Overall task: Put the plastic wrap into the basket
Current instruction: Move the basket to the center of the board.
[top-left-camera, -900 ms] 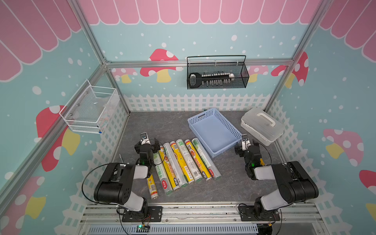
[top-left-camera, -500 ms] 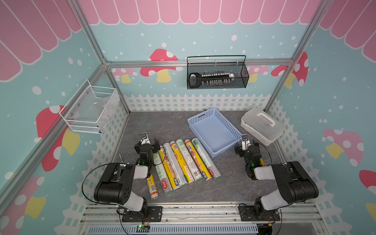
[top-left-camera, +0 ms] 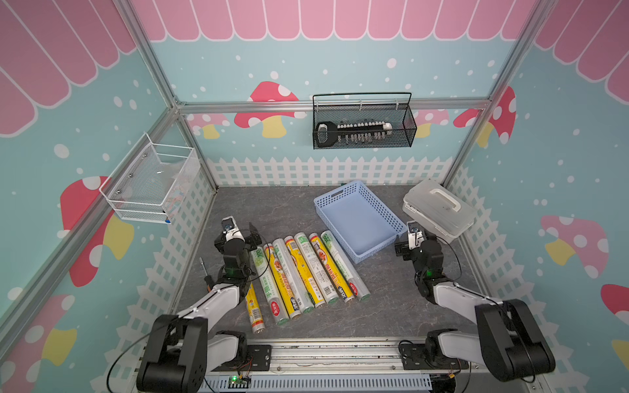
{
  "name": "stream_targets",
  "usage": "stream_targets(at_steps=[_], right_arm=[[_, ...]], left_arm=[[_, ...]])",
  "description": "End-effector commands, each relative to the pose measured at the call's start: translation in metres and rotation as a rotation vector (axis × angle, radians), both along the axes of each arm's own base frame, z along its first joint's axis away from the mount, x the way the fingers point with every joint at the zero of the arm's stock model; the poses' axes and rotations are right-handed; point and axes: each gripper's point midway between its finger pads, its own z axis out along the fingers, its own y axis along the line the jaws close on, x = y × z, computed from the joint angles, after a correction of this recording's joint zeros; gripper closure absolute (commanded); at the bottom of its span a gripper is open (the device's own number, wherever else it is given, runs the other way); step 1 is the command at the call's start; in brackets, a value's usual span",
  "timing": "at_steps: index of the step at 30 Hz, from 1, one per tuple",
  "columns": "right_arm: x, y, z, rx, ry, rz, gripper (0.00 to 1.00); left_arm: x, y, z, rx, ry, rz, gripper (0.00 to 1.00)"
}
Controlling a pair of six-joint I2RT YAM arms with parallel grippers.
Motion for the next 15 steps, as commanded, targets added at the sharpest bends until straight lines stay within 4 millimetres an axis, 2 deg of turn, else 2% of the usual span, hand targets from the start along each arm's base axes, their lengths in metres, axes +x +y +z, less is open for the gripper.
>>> stream_targets(at_steps=[1,3,5,6,7,9,13,15], right_arm=[[-0.014,0.028,0.011,0.217,0.225,0.092,0.0],[-0.024,0.076,0.025,0.3,0.312,0.356,0.01],[-0.029,0.106,0.034,0.42,0.385,0.506,0.01],[-0.031,0.118,0.035,0.466,0.435,0.562,0.05],[-0.032,0.126,0.033,0.491,0.483,0.591,0.08],[-0.031,0.136,0.021,0.478,0.595,0.584,0.12],[-0.018,0.133,-0.019,0.374,0.762,0.44,0.11],[-0.013,0.137,-0.033,0.313,0.833,0.417,0.13]], left_arm=[[-0.019,0.012,-0.005,-0.143,0.071,0.081,0.01],[-0.029,0.008,0.0,-0.243,0.061,0.07,0.01],[-0.04,0.007,-0.003,-0.38,0.068,0.099,0.01],[-0.044,0.004,-0.005,-0.449,0.069,0.088,0.01],[-0.041,-0.01,-0.004,-0.493,0.07,-0.007,0.01],[-0.038,-0.039,0.003,-0.563,0.075,-0.182,0.01],[-0.038,-0.081,0.003,-0.672,0.18,-0.371,0.01],[-0.041,-0.103,-0.003,-0.666,0.271,-0.436,0.01]])
